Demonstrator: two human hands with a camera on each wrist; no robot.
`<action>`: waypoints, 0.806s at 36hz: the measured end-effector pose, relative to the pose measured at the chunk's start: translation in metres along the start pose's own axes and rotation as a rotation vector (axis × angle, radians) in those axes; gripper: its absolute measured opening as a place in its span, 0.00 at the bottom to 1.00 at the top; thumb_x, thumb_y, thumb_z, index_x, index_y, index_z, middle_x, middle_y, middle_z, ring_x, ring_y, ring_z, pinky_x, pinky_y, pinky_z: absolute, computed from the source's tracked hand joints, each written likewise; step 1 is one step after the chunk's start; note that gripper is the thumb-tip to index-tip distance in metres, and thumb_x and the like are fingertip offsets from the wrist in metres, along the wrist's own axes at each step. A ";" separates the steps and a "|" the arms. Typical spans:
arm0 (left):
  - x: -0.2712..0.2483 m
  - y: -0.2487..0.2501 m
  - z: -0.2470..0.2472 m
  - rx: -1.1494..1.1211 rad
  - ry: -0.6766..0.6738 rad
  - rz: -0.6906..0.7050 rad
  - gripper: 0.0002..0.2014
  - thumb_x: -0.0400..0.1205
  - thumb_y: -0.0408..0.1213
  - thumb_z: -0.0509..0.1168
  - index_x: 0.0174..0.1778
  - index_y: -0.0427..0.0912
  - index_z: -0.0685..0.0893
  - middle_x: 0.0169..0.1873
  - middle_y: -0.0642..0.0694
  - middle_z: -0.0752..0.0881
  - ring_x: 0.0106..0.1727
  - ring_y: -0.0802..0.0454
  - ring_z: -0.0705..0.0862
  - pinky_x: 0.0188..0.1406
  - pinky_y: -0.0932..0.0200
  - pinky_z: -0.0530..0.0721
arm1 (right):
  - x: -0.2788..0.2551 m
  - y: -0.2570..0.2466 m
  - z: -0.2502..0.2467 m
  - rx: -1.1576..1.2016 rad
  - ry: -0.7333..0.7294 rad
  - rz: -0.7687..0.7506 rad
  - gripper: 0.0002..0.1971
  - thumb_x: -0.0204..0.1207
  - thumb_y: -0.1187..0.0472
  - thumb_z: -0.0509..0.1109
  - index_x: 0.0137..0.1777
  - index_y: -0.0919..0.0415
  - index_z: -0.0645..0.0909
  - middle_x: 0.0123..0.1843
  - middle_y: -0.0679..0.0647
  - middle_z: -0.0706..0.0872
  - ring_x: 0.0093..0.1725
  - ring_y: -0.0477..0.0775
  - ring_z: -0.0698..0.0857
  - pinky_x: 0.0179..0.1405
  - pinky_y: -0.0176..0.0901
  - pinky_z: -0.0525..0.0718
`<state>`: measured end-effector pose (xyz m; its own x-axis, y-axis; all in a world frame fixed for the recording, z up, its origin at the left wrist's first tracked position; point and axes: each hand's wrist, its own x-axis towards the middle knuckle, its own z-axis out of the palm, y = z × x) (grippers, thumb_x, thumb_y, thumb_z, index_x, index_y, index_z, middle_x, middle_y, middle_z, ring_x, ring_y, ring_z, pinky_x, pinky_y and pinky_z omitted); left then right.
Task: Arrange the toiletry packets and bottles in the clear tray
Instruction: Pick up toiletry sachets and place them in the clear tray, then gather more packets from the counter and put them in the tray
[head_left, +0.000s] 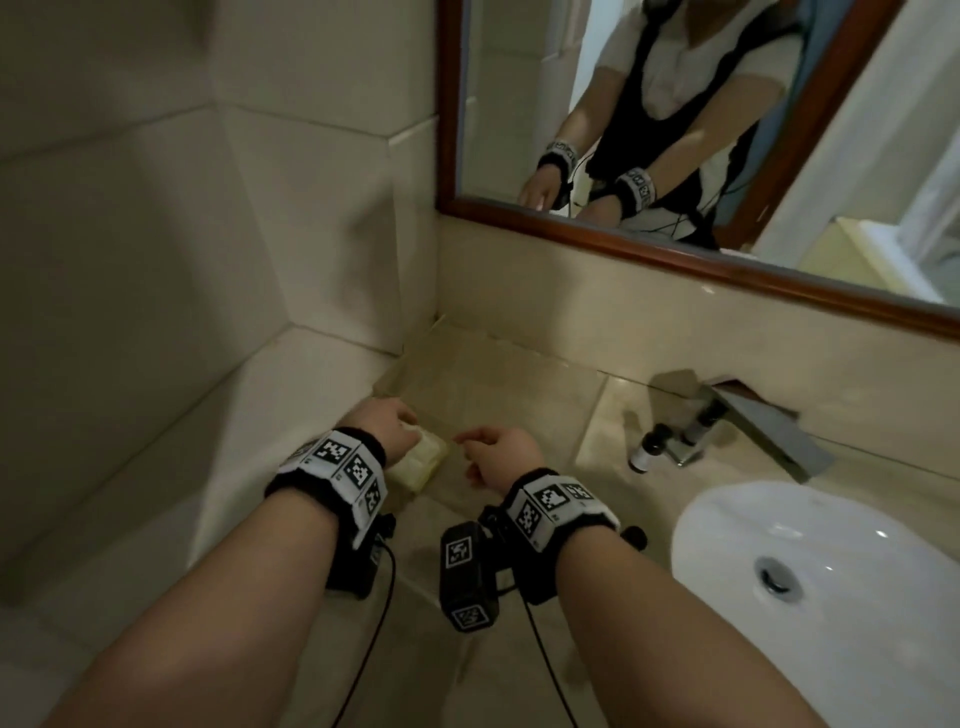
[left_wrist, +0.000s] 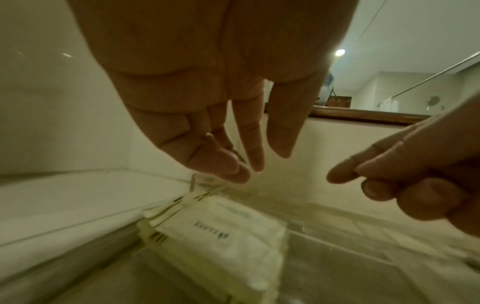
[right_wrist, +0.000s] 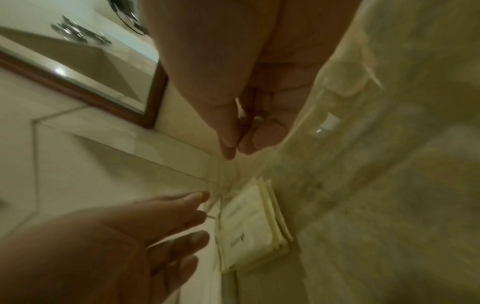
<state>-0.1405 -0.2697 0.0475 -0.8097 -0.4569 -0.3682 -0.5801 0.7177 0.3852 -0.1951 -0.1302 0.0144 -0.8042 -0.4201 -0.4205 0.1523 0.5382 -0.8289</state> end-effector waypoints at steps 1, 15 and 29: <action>-0.005 0.006 0.001 0.005 0.006 0.016 0.19 0.81 0.44 0.63 0.67 0.46 0.80 0.67 0.42 0.81 0.66 0.44 0.80 0.66 0.54 0.78 | -0.006 -0.001 -0.008 0.006 0.004 -0.022 0.14 0.81 0.66 0.60 0.60 0.62 0.84 0.29 0.51 0.79 0.27 0.46 0.79 0.36 0.41 0.86; -0.087 0.179 0.055 -0.070 -0.040 0.270 0.16 0.83 0.39 0.62 0.64 0.37 0.82 0.61 0.38 0.85 0.62 0.40 0.83 0.61 0.50 0.81 | -0.114 0.041 -0.182 0.037 0.177 -0.203 0.13 0.81 0.67 0.60 0.59 0.66 0.84 0.34 0.48 0.80 0.25 0.43 0.79 0.20 0.28 0.80; -0.174 0.365 0.155 0.072 -0.166 0.546 0.15 0.83 0.41 0.60 0.62 0.42 0.84 0.54 0.41 0.88 0.48 0.49 0.82 0.56 0.57 0.83 | -0.210 0.173 -0.357 0.134 0.437 -0.047 0.13 0.83 0.68 0.58 0.61 0.69 0.82 0.33 0.50 0.78 0.27 0.46 0.77 0.18 0.27 0.77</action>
<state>-0.1975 0.1535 0.1215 -0.9622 0.0747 -0.2618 -0.0692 0.8630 0.5005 -0.2050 0.3118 0.0903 -0.9746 -0.0786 -0.2099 0.1595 0.4148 -0.8958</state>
